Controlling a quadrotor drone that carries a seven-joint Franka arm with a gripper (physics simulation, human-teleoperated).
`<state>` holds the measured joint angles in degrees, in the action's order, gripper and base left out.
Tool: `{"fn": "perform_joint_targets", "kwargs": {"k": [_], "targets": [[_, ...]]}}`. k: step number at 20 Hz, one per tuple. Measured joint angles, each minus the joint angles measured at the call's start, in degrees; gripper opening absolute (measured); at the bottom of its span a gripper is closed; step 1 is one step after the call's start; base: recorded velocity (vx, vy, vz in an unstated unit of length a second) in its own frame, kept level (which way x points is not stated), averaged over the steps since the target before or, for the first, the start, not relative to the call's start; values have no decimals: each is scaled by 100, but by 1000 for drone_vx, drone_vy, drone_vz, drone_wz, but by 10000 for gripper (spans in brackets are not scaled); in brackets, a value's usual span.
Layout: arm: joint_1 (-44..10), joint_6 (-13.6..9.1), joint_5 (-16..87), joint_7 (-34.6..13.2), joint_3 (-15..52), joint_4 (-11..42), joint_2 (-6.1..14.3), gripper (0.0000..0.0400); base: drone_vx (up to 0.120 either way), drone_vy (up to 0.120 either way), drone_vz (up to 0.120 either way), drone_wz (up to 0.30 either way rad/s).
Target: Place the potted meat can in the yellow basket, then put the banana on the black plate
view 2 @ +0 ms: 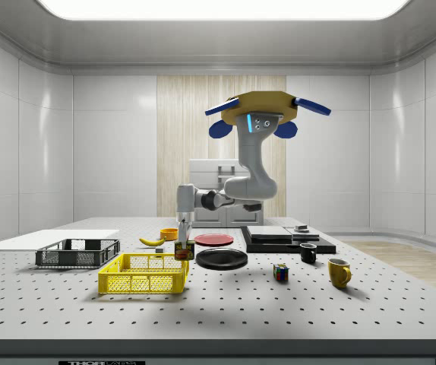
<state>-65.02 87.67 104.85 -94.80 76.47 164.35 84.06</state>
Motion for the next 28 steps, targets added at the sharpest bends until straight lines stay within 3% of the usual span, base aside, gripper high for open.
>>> {"fn": "perform_joint_targets", "kwargs": {"k": [20,28], "targets": [[-32,119,-53,-27,21,-6,127,291,120,0,-32,0],[-79,318,324,-18,-391,-99,192,289,10,0,0,0]]}}
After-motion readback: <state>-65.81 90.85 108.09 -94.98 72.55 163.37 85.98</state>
